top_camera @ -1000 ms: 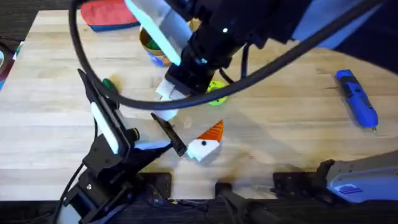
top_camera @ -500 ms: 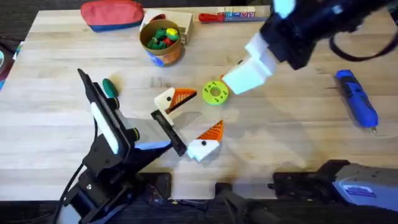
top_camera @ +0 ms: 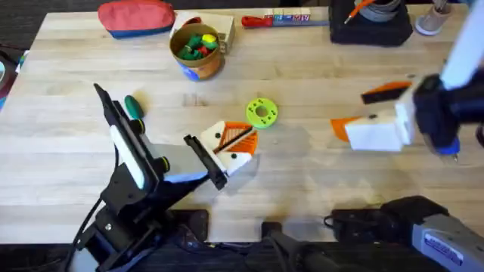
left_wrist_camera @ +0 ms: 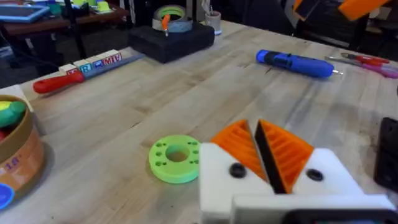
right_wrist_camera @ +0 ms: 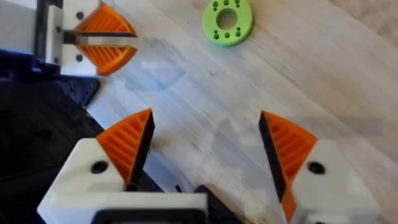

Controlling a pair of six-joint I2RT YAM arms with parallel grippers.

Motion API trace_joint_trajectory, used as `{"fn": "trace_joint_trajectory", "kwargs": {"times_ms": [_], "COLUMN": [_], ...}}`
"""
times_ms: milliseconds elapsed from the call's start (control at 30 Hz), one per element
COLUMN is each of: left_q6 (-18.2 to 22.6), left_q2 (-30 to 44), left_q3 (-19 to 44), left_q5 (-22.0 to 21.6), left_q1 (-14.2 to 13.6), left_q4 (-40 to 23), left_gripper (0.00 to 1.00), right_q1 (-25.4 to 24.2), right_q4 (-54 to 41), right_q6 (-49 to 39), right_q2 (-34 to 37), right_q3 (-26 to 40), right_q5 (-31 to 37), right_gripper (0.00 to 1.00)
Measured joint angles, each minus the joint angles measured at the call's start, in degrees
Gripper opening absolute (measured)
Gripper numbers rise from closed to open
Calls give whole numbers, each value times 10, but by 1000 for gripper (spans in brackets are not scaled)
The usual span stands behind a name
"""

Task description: Pick up the gripper from the table and insert it into the empty holder that is missing its gripper. Then pick up a screw, insert it into the mounting hole, and use the screwdriver to tighten it. Finally, clean up the table by picking up the vegetable and placing it into the bucket.

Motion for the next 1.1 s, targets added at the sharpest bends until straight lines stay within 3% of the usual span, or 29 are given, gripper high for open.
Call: {"fn": "trace_joint_trajectory", "kwargs": {"times_ms": [67, 100, 267, 433, 600, 767, 900, 1100], "left_q6": [1, 1, 1, 1, 1, 1, 1, 1], "left_q2": [0, 0, 0, 0, 0, 0, 0, 0], "left_q3": [0, 0, 0, 0, 0, 0, 0, 0], "left_q5": [0, 0, 0, 0, 0, 0, 0, 0], "left_q1": [0, 0, 0, 0, 0, 0, 0, 0], "left_q4": [0, 0, 0, 0, 0, 0, 0, 0], "left_gripper": [27, 12, 7, 6, 6, 6, 6, 6], "right_q1": [-32, -47, -109, -146, -183, -205, -231, -306], "right_q4": [0, 2, 33, 126, 272, 374, 365, 316], "right_q6": [5, 10, 28, 74, 118, 108, 66, -13], "right_q2": [-46, -63, -112, -97, -16, 89, 173, 289], "right_q3": [-33, -46, -104, -143, -149, -149, -130, -42], "right_q5": [-4, -5, -8, 26, 80, 184, 256, 294], "right_gripper": [994, 994, 994, 994, 995, 992, 992, 992]}}
